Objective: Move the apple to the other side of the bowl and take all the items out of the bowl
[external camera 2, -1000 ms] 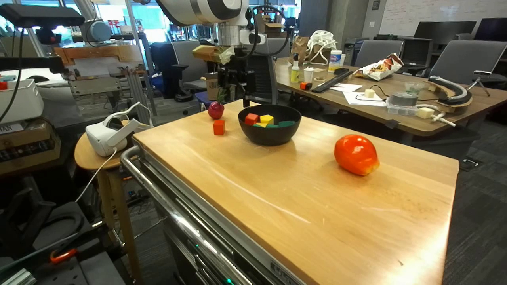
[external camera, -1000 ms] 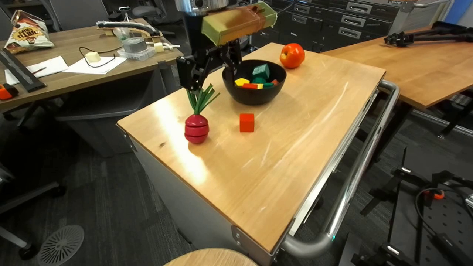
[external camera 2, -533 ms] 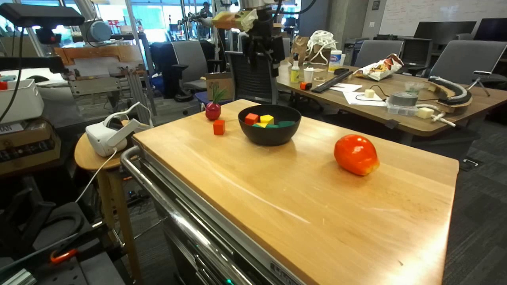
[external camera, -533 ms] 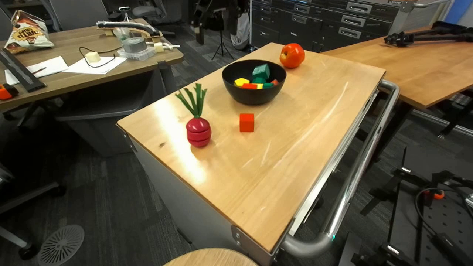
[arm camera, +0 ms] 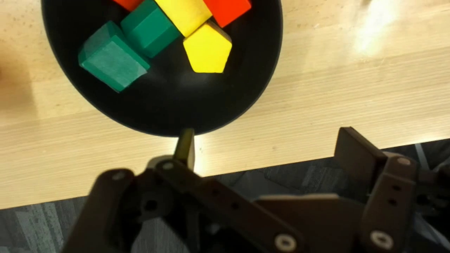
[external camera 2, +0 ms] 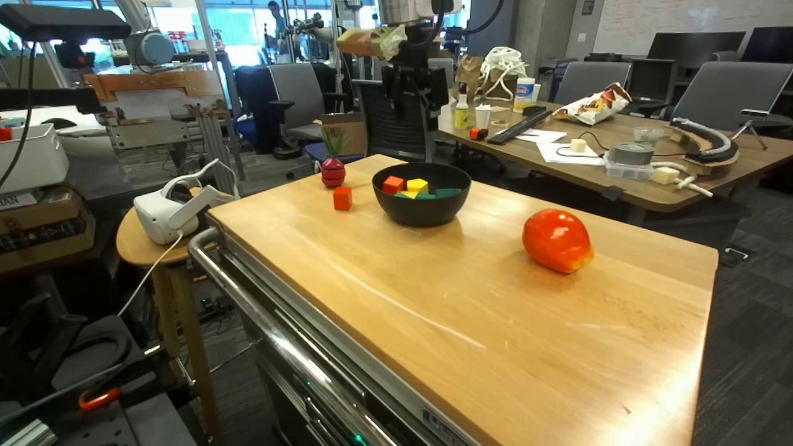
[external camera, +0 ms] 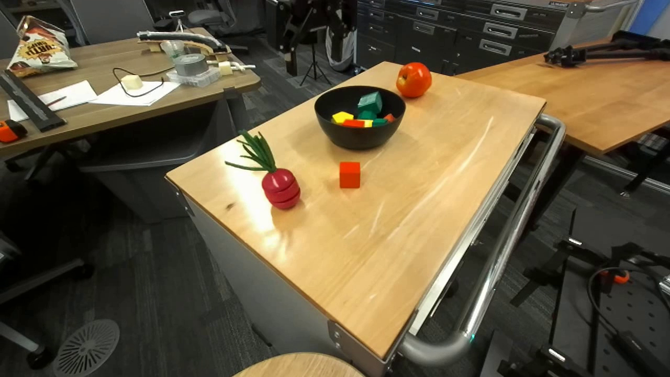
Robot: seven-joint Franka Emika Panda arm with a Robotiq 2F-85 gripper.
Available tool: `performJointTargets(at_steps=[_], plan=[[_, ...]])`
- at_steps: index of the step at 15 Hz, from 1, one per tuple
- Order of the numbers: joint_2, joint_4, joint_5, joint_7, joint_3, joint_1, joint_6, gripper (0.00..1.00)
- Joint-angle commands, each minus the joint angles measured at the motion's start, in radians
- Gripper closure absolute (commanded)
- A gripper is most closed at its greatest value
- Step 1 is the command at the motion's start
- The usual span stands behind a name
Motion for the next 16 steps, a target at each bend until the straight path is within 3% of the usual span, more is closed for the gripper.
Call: performJointTargets(at_steps=[1, 3, 7, 8, 12, 14, 16], plan=[[0.003, -0.031, -0.018, 0.055, -0.023, -0.005, 0.024, 0.0], [-0.002, -0.052, -0.01, 0.075, -0.036, -0.014, 0.034, 0.24], [0.001, -0.079, 0.008, 0.102, -0.052, -0.032, 0.038, 0.58], [0.003, -0.084, 0.022, 0.097, -0.049, -0.039, 0.034, 0.37], [0.025, -0.09, 0.075, 0.083, -0.04, -0.057, 0.037, 0.31], [0.041, -0.089, 0.095, 0.081, -0.04, -0.059, 0.037, 0.4], [0.058, -0.086, 0.115, 0.077, -0.037, -0.061, 0.036, 0.56]])
